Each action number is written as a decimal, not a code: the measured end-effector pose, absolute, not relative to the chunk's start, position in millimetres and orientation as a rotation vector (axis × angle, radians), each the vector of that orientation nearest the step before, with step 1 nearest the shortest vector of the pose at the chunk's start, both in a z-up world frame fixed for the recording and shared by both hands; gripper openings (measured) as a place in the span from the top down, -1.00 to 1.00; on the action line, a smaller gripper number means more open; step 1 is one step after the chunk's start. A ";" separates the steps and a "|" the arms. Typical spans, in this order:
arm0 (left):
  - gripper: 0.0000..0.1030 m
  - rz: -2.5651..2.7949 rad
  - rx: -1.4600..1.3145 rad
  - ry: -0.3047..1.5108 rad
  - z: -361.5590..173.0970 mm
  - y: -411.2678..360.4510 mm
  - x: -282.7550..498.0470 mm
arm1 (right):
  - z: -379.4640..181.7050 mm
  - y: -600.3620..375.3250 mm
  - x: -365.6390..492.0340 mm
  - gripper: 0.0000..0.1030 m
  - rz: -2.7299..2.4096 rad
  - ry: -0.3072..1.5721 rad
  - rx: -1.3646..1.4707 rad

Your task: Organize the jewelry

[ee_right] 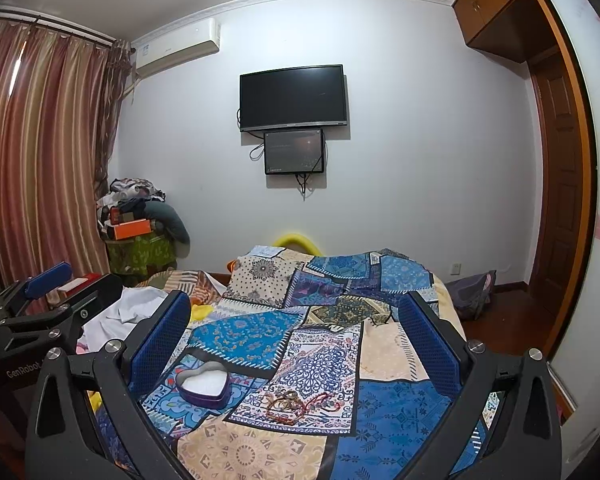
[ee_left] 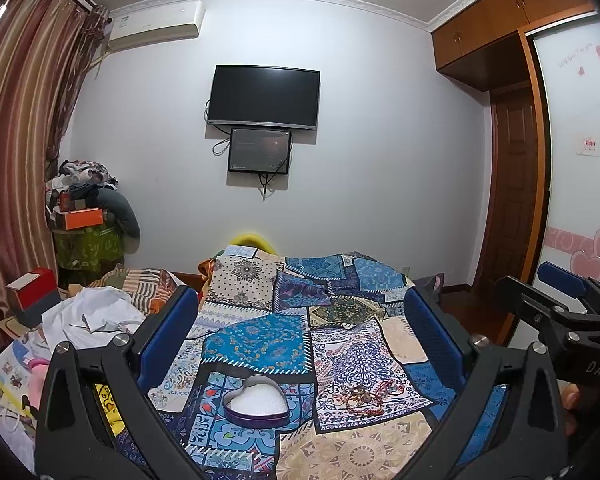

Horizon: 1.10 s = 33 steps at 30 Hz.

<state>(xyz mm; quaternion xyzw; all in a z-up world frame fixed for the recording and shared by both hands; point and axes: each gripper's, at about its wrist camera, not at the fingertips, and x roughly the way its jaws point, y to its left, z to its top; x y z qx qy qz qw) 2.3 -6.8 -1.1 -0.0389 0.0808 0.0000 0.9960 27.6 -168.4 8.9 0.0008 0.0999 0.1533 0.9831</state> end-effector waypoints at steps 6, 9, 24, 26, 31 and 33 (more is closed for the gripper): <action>-1.00 0.002 -0.079 0.161 -1.4 -7.2 2.7 | 7.5 -165.1 27.9 -1.00 0.310 0.199 -0.003; -1.00 0.004 -0.084 0.160 -1.6 -5.5 2.2 | 8.2 -165.7 27.9 -1.00 0.310 0.199 -0.005; -1.00 0.008 -0.085 0.156 -3.5 -4.6 0.8 | 7.9 -163.9 26.9 -1.00 0.315 0.199 -0.007; -1.00 0.007 -0.085 0.157 -3.5 -4.5 0.7 | 8.0 -163.6 26.7 -1.00 0.314 0.199 -0.008; -1.00 0.007 -0.086 0.158 -3.5 -4.9 0.8 | 7.8 -163.5 26.7 -1.00 0.314 0.201 -0.007; -1.00 0.006 -0.089 0.159 -4.0 -4.3 1.4 | 7.2 -162.5 26.7 -1.00 0.315 0.203 -0.007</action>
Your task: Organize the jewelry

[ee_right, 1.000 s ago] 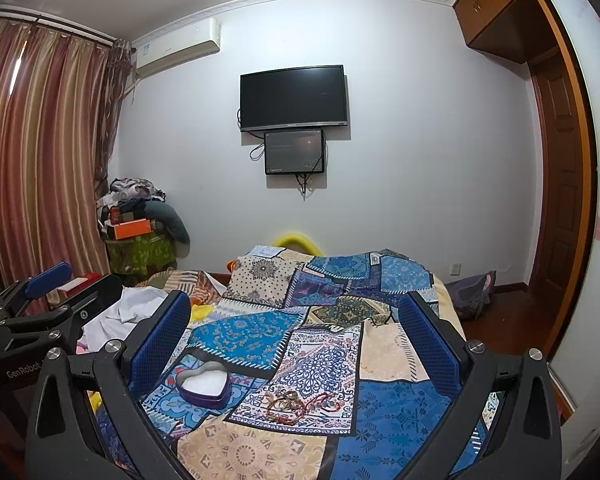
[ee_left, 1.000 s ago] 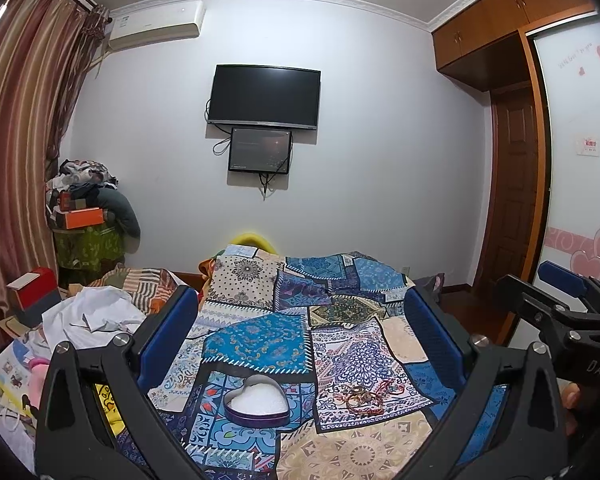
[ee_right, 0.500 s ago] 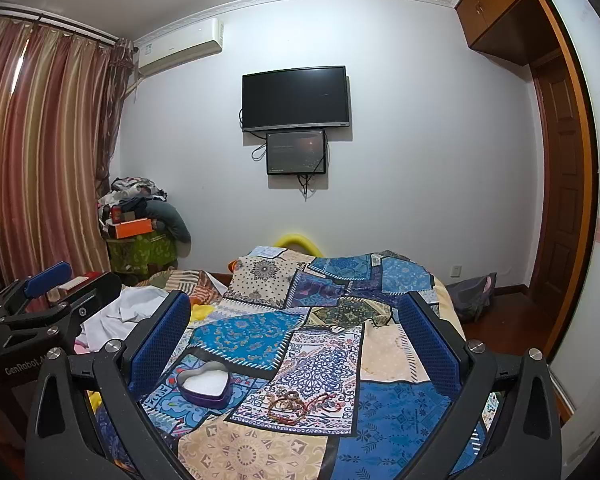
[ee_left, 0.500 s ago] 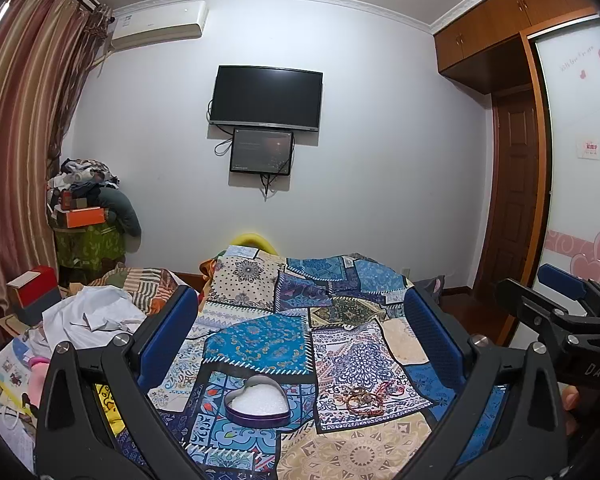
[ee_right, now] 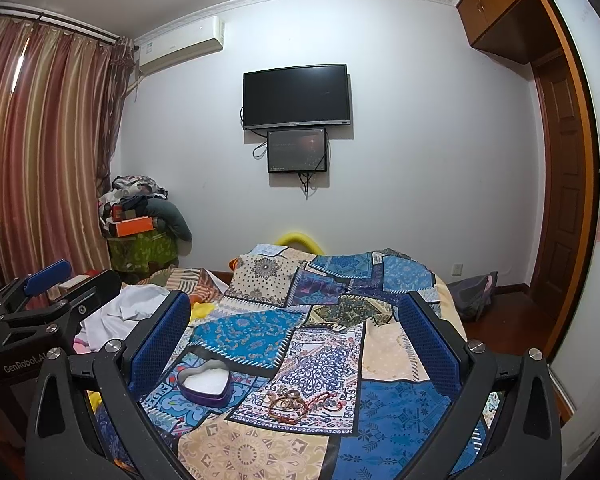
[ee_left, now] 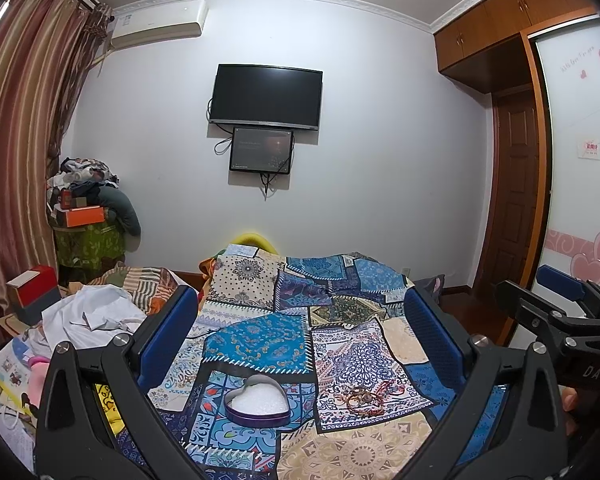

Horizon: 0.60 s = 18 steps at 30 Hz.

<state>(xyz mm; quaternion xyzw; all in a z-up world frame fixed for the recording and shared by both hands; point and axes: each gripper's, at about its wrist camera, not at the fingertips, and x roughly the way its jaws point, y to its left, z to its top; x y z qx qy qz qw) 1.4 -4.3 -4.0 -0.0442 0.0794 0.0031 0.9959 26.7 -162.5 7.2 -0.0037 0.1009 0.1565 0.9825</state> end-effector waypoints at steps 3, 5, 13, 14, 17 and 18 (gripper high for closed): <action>-1.00 0.007 -0.089 0.161 -4.4 -4.4 2.2 | 6.9 -162.3 27.2 -1.00 0.315 0.203 -0.008; -1.00 0.005 -0.091 0.163 -5.2 -4.3 2.6 | 4.8 -161.2 27.4 -1.00 0.315 0.205 -0.010; -1.00 0.004 -0.089 0.178 -7.1 -1.9 10.1 | -1.8 -159.6 37.2 -1.00 0.322 0.230 -0.004; -1.00 0.004 -0.090 0.179 -7.8 -1.2 11.1 | -1.0 -159.3 39.0 -1.00 0.322 0.233 -0.005; -1.00 0.009 -0.093 0.193 -12.4 1.8 16.9 | -5.8 -158.1 44.1 -1.00 0.322 0.246 -0.011; -1.00 0.010 -0.094 0.198 -13.5 2.3 18.9 | -9.4 -157.1 47.9 -1.00 0.323 0.259 -0.013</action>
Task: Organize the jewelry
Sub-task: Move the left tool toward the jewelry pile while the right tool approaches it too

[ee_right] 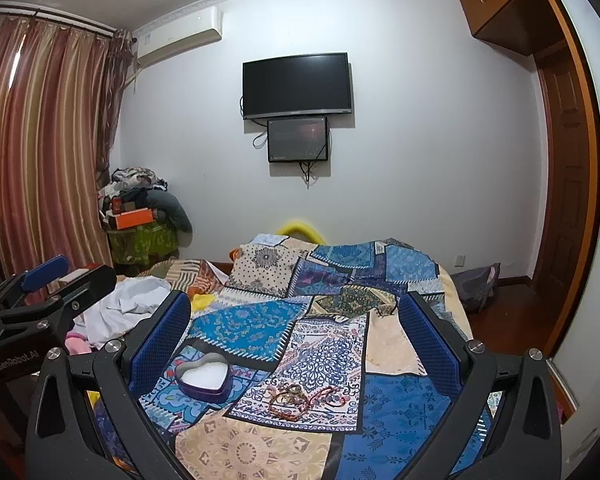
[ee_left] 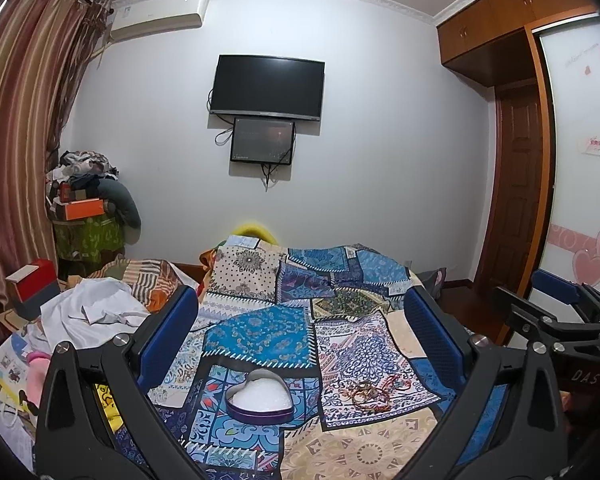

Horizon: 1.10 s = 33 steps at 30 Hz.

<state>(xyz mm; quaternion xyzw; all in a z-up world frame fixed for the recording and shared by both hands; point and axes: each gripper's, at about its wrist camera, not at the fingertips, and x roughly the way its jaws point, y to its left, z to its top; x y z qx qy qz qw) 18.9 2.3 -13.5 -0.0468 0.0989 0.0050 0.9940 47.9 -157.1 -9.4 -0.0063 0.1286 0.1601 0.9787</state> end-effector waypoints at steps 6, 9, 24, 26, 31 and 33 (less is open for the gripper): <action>-1.00 0.018 -0.102 0.263 -28.5 8.5 42.0 | -26.1 -155.7 66.3 -1.00 0.323 0.326 -0.016; -1.00 0.021 -0.107 0.312 -39.5 9.7 60.2 | -39.2 -156.9 82.5 -1.00 0.308 0.379 -0.020; -0.97 -0.051 -0.149 0.704 -135.5 9.1 164.0 | -100.4 -197.4 158.3 -1.00 0.240 0.670 0.015; -0.82 -0.086 -0.158 0.758 -151.2 4.0 173.4 | -109.8 -200.6 164.7 -1.00 0.246 0.709 0.023; -0.60 -0.144 -0.145 0.840 -174.3 -14.6 183.0 | -130.3 -201.5 174.8 -1.00 0.275 0.790 0.025; -0.38 -0.167 -0.134 0.855 -179.4 -20.7 185.3 | -133.7 -203.0 176.2 -0.97 0.303 0.805 0.048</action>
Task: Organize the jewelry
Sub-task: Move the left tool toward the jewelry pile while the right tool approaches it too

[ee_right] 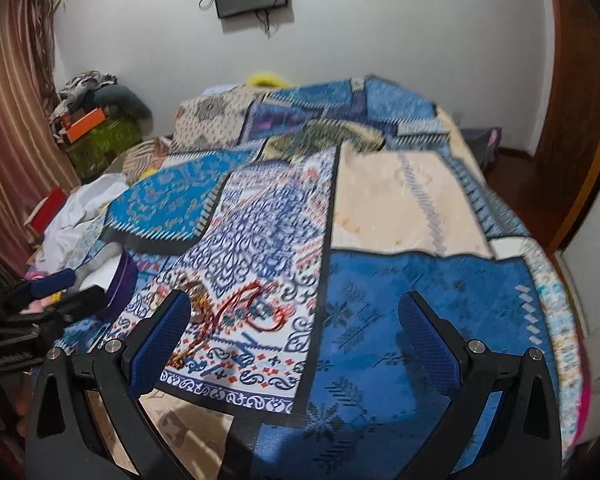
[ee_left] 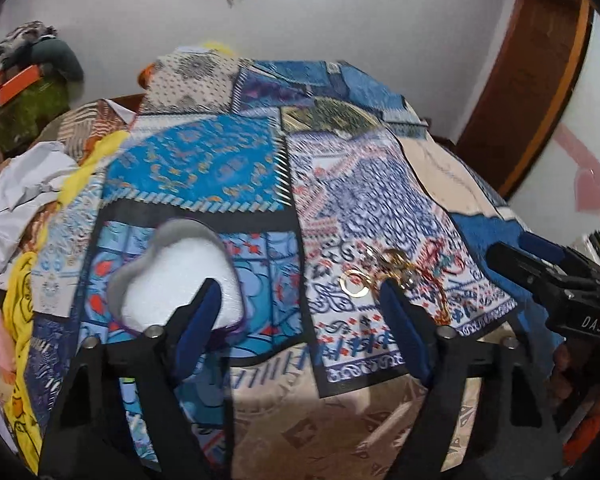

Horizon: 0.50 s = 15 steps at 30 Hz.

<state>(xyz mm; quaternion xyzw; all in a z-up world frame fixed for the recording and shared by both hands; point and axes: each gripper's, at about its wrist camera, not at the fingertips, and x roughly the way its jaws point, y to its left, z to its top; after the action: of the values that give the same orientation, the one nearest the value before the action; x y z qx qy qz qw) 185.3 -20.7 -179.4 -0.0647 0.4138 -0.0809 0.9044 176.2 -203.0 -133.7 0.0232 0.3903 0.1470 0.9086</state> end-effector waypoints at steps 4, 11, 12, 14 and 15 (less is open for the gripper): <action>-0.06 -0.210 -0.110 0.877 -186.8 -31.3 190.2 | -139.8 -201.5 180.2 -0.77 0.325 0.827 0.021; 0.40 -0.291 -0.101 0.926 -196.5 -44.0 196.9 | -151.6 -193.8 189.2 -0.32 0.386 0.880 0.019; 0.40 -0.293 -0.108 0.928 -197.3 -43.7 198.9 | -154.0 -191.9 191.2 -0.26 0.390 0.886 0.019; 0.42 -0.296 -0.126 0.929 -198.0 -41.9 202.3 | -156.0 -188.0 194.8 -0.14 0.392 0.894 0.014; 0.42 -0.300 -0.136 0.931 -198.5 -40.9 204.2 | -157.0 -186.3 196.4 -0.11 0.397 0.896 0.009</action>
<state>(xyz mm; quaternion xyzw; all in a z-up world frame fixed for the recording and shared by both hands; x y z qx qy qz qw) 204.2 -40.9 -198.5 -0.0651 0.4467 -0.1439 0.8807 196.4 -186.3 -157.0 0.0042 0.4304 0.1905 0.8823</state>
